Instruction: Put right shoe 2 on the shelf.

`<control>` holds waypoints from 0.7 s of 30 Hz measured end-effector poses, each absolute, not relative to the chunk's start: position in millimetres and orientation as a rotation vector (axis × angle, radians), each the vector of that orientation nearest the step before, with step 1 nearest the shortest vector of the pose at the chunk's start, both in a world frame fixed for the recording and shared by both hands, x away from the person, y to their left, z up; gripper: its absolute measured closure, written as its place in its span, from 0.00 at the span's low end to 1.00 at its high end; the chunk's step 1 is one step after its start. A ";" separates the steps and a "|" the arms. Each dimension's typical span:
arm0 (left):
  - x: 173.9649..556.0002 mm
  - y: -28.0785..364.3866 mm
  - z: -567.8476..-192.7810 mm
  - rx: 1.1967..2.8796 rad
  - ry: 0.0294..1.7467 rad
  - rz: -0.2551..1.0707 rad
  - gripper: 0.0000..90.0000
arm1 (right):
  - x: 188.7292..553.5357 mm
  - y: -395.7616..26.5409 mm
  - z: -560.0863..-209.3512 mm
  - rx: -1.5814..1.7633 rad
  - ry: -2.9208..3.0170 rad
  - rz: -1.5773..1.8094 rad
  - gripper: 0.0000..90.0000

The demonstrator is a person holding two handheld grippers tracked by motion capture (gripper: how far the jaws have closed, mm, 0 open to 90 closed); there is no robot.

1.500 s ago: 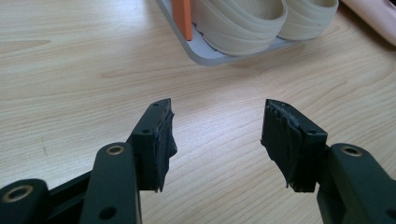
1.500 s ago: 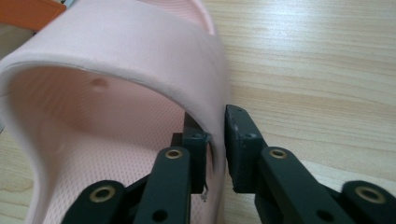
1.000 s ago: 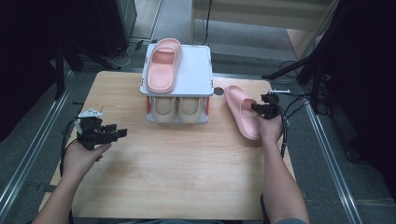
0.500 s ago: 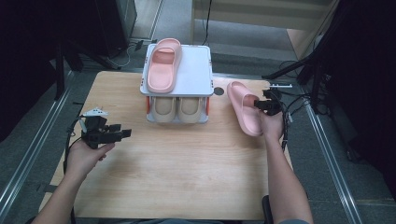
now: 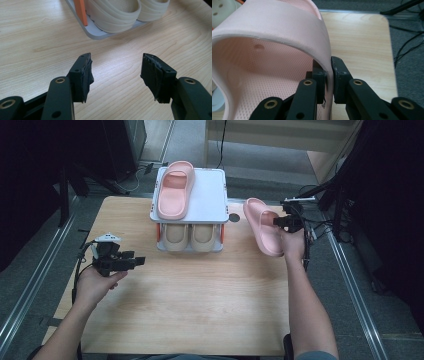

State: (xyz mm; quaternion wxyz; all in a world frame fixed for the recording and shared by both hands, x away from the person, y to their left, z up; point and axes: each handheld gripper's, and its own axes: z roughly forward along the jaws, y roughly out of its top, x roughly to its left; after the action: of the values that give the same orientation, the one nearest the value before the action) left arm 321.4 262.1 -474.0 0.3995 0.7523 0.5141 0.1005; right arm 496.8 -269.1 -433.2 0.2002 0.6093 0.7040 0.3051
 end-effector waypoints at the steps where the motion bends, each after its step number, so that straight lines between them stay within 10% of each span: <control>1: 321.9 261.2 -474.0 1.904 1.293 0.247 0.47 | 497.6 -269.2 -430.4 1.701 1.965 0.849 0.92; 21: 324.3 254.2 -472.9 1.927 1.276 0.258 0.47 | 508.3 -246.9 -350.0 1.644 1.963 0.851 0.92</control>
State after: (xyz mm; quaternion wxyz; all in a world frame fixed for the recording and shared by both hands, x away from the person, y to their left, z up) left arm 324.3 254.2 -472.9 0.3969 0.7604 0.5038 0.1020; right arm 508.3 -246.9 -350.0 0.2198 0.5943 0.7097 0.3077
